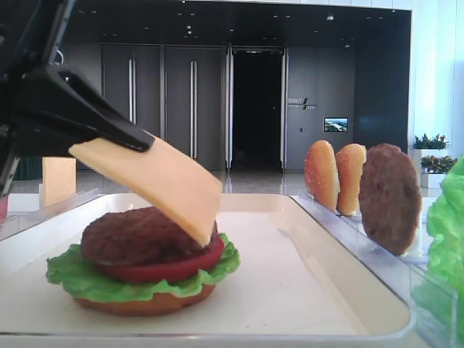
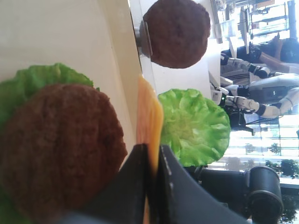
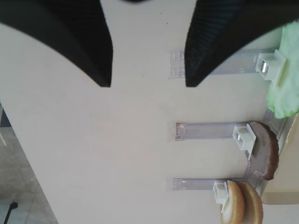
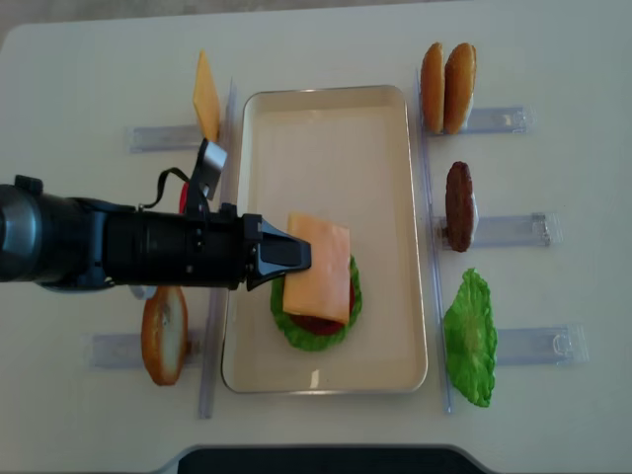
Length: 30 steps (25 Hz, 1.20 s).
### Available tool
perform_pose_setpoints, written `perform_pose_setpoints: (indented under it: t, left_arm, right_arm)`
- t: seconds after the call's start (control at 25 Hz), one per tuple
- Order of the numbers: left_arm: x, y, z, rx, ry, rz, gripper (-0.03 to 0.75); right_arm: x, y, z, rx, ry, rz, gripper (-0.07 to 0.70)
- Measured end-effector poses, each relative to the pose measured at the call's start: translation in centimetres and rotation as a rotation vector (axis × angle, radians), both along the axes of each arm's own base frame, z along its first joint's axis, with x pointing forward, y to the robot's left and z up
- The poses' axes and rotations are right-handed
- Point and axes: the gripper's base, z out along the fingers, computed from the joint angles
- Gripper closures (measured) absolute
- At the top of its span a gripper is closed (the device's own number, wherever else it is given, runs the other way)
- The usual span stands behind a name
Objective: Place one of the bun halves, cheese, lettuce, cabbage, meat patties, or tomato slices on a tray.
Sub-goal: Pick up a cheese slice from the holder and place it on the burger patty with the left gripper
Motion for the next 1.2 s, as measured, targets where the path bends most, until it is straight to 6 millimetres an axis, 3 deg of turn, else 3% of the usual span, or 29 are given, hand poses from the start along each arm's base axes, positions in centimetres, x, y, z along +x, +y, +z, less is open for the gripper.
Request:
perform_pose_setpoints:
  t: [1.2]
  left_arm:
    - [-0.01,-0.11,-0.29,0.041,-0.027,-0.007,0.680]
  right_arm:
    - [0.00,0.00,0.00,0.000,0.000,0.000,0.264]
